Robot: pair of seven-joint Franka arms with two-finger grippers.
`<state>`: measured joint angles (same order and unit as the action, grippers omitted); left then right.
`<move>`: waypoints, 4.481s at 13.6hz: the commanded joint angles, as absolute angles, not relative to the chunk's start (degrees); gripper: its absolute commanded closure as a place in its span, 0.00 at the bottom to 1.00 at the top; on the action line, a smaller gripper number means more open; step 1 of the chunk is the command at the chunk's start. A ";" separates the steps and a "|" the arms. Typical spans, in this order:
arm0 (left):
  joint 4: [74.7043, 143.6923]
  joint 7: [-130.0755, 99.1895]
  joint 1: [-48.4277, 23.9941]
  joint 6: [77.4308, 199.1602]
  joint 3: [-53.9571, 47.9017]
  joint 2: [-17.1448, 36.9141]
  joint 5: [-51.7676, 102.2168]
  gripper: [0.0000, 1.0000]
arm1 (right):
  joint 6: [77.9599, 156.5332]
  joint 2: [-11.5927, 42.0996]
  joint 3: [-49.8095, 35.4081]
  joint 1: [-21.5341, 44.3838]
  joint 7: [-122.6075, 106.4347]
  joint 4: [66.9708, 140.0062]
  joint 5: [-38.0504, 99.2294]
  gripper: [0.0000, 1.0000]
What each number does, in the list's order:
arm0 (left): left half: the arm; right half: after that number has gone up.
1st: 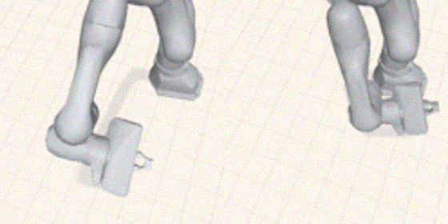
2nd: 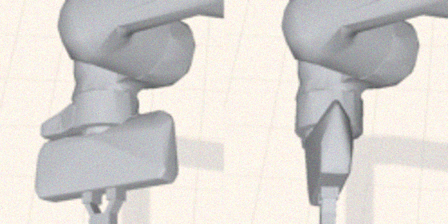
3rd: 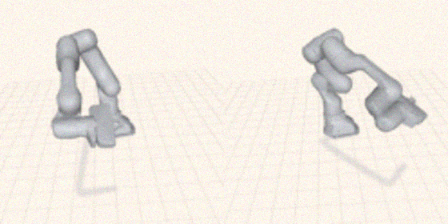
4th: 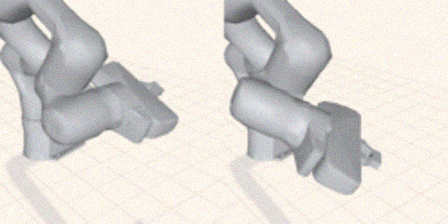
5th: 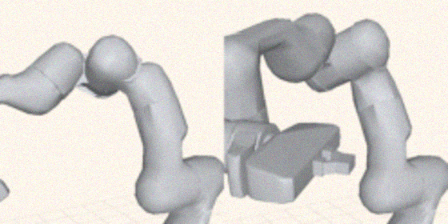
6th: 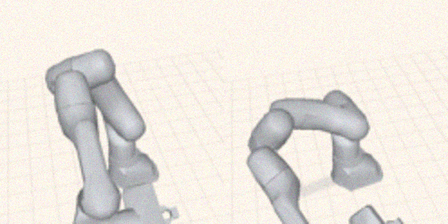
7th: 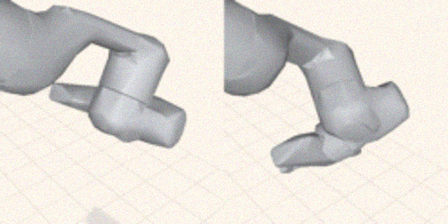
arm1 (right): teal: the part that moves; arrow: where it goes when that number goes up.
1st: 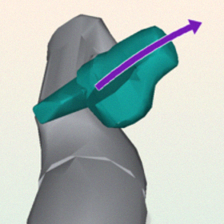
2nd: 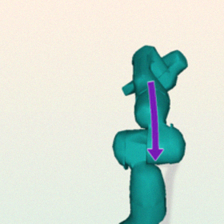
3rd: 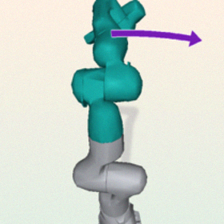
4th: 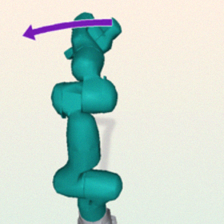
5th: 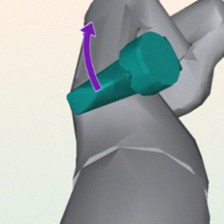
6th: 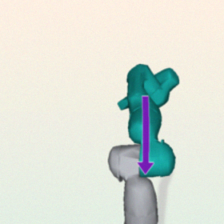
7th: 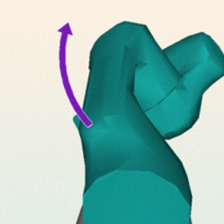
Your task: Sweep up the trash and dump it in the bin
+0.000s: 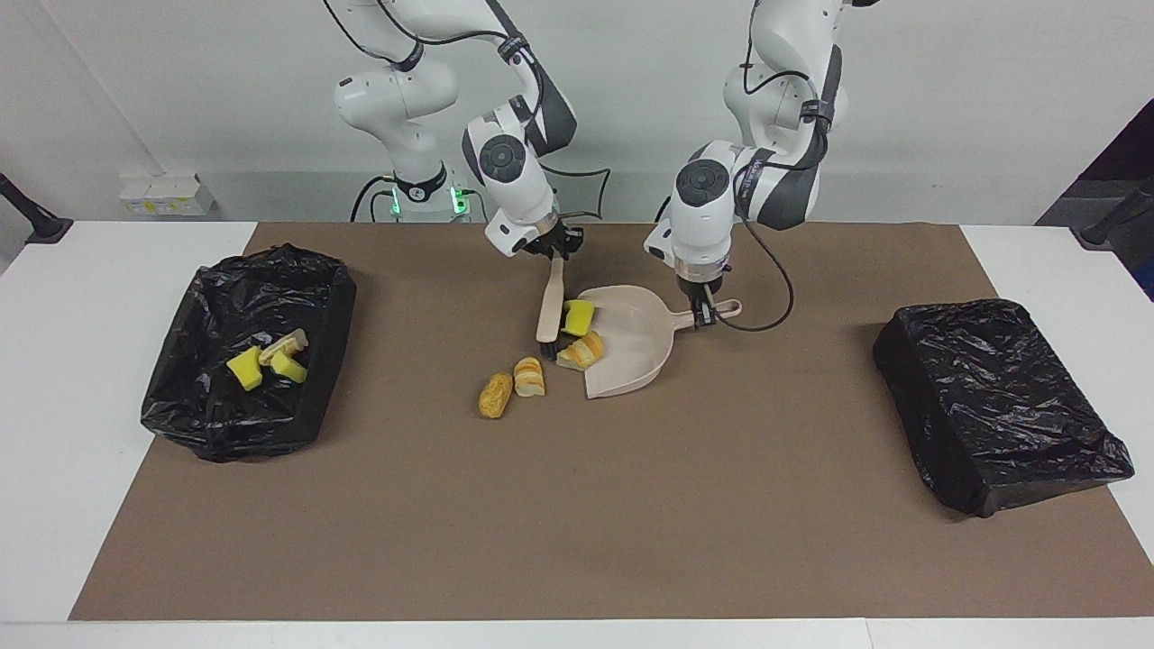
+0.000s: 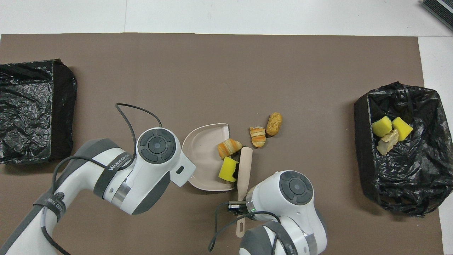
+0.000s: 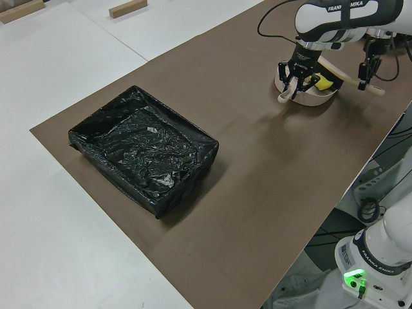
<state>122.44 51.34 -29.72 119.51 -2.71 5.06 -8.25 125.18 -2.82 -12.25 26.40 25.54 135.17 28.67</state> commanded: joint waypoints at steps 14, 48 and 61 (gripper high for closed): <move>124.98 50.63 -30.15 120.85 -2.02 3.60 -7.73 1.00 | 97.36 -9.43 -11.34 3.10 -6.90 118.92 -6.46 1.00; 125.07 49.31 -29.97 120.76 -1.85 3.60 -7.73 1.00 | 100.28 -6.41 -10.90 13.65 10.67 119.61 7.59 1.00; 125.24 49.31 -29.00 120.76 -1.93 3.60 -7.73 1.00 | 124.88 7.64 -11.60 20.65 20.65 127.27 9.83 1.00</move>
<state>122.76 48.65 -29.53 119.50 -2.24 4.89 -7.91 121.34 5.43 -11.45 19.73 18.92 127.91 7.21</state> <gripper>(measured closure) 0.687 0.740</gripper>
